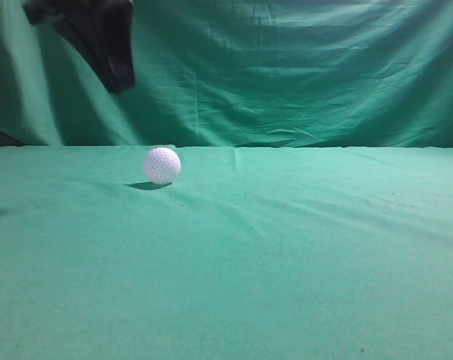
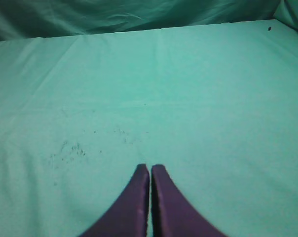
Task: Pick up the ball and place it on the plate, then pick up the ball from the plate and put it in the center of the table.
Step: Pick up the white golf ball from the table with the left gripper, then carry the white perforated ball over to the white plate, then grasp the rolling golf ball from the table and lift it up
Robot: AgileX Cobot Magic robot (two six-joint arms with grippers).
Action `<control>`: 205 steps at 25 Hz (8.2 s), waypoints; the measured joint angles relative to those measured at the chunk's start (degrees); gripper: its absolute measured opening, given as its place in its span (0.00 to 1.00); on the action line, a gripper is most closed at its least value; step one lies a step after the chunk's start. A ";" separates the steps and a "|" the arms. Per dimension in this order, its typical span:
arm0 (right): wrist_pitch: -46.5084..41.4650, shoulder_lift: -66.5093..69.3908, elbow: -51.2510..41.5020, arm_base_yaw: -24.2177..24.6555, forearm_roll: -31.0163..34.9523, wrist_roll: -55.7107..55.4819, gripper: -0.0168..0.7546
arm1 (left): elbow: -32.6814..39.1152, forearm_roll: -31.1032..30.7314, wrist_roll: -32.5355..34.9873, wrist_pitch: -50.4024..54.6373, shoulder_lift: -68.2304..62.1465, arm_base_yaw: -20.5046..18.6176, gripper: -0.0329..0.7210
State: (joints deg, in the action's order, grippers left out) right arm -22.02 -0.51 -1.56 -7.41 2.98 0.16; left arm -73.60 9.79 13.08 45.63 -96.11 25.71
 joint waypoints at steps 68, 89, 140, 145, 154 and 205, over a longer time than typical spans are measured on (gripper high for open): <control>0.00 0.00 0.00 0.00 0.00 0.00 0.02 | 0.73 -12.70 -15.21 11.40 4.21 -12.47 0.46; 0.00 0.00 0.00 0.00 0.00 0.00 0.02 | 8.65 -11.44 -13.14 -3.96 -0.52 -35.15 0.46; 0.23 0.00 0.00 0.00 -0.59 0.00 0.02 | -4.69 10.00 10.21 0.31 25.70 -16.31 0.04; 10.54 0.00 -0.13 0.00 2.27 -1.59 0.02 | 7.20 10.23 12.13 -4.39 36.54 -15.77 0.04; 27.48 0.00 0.70 0.00 4.57 -1.90 0.02 | 29.36 10.23 12.35 -12.82 57.03 -15.77 0.04; -23.87 99.38 65.14 -29.22 12.44 25.56 0.84 | 46.28 5.82 12.37 -11.92 71.31 -15.77 0.04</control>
State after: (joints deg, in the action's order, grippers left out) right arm -45.89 98.87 63.58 -36.63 15.41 25.72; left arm -27.32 15.61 25.46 33.71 -24.80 9.94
